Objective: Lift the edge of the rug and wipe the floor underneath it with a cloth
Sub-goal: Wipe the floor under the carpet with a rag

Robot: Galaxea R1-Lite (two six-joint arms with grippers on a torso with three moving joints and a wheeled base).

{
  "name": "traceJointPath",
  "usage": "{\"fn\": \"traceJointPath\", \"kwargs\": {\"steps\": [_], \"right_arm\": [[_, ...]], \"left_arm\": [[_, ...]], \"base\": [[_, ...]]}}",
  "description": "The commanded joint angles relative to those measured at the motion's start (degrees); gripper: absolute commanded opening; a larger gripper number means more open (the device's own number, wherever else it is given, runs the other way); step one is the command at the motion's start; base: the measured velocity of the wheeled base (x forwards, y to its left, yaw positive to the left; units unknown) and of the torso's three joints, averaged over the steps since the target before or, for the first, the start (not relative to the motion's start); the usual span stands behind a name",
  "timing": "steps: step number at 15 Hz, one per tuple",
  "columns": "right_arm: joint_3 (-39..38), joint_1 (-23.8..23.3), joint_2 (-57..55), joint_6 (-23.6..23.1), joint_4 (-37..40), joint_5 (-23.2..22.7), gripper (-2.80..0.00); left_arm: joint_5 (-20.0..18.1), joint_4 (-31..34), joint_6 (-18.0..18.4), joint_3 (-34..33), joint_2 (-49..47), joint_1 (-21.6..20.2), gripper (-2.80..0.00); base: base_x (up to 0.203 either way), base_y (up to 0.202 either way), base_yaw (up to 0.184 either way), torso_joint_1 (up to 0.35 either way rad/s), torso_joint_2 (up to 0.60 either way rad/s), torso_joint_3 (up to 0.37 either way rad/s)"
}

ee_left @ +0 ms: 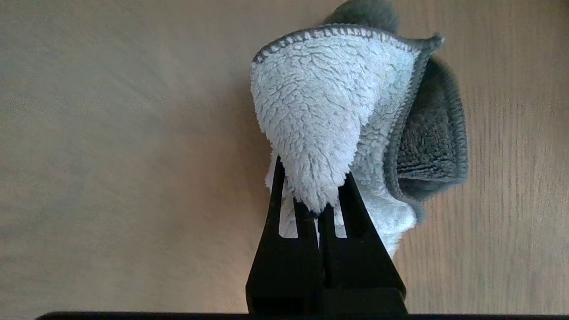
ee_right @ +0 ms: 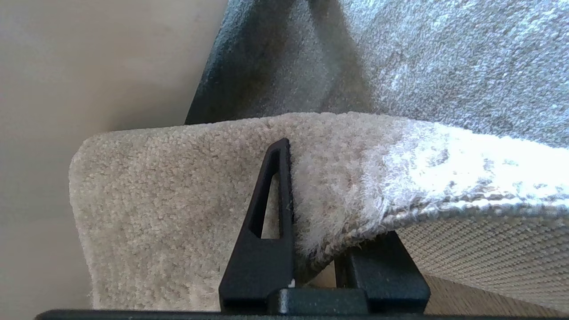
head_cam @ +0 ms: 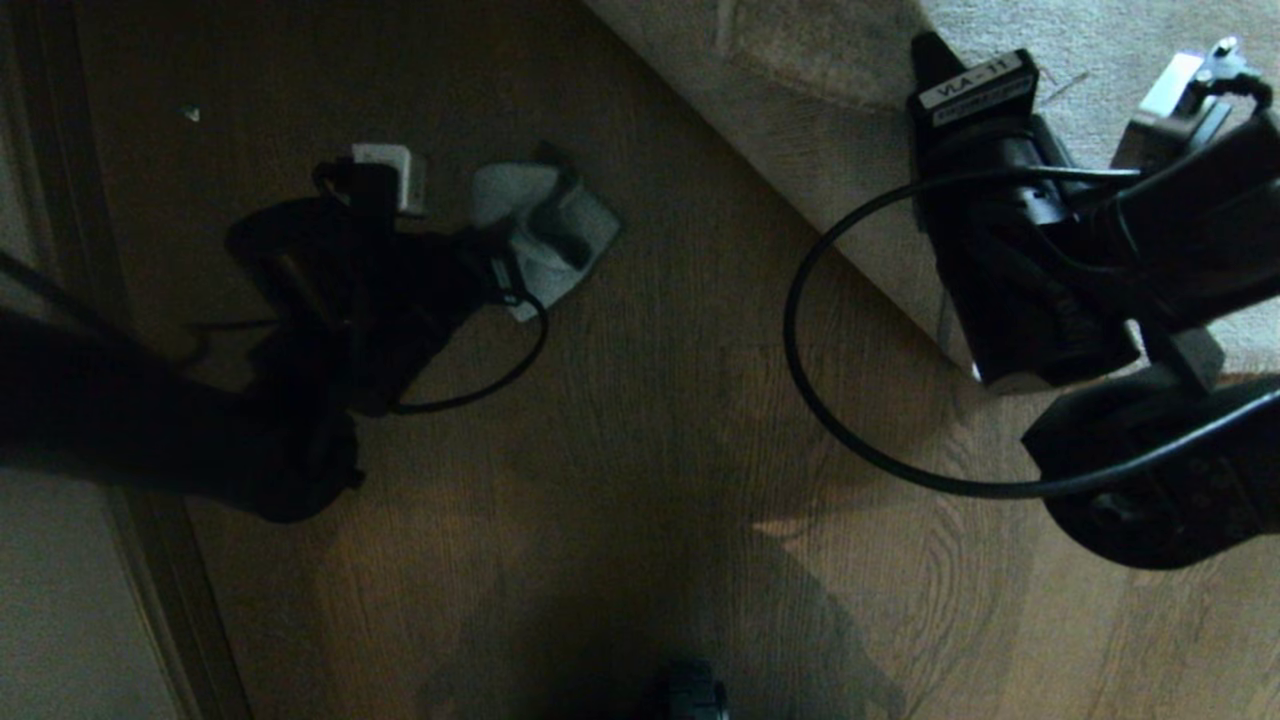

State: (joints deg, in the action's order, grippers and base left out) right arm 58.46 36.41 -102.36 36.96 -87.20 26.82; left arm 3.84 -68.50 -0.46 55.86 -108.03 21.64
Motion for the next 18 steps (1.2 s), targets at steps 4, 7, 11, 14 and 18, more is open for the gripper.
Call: {"fn": "traceJointPath", "kwargs": {"steps": [4, 7, 11, 14, 18], "right_arm": [[-0.01, 0.06, 0.15, 0.22, -2.76, 0.08, -2.8], [-0.01, 0.06, 0.26, 0.13, -2.76, 0.08, -2.8], [-0.06, 0.06, 0.82, 0.13, -2.76, 0.16, -2.8], [-0.01, 0.06, 0.94, 0.22, -2.76, 0.16, -2.8], [0.07, 0.06, 0.67, 0.22, -2.76, 0.1, -2.8]], "left_arm": [[0.03, -0.32, 0.02, -10.06, 11.93, -1.46, -2.8], [-0.16, -0.31, 0.09, -20.43, 19.4, -4.19, -2.8], [-0.21, -0.13, 0.12, -34.75, 29.73, -7.04, -2.8], [-0.24, 0.07, 0.37, -44.52, 36.85, -9.56, -2.8], [-0.45, 0.46, 0.45, -54.49, 44.69, -15.86, -2.8]], "base": [[0.0, 0.0, 0.0, 0.0, 0.0, 0.0], [0.0, 0.0, 0.0, 0.0, 0.0, 0.0], [0.0, 0.0, 0.0, 0.0, 0.0, 0.0], [0.0, 0.0, 0.0, 0.0, 0.0, 0.0], [0.0, 0.0, 0.0, 0.0, 0.0, 0.0]]}}
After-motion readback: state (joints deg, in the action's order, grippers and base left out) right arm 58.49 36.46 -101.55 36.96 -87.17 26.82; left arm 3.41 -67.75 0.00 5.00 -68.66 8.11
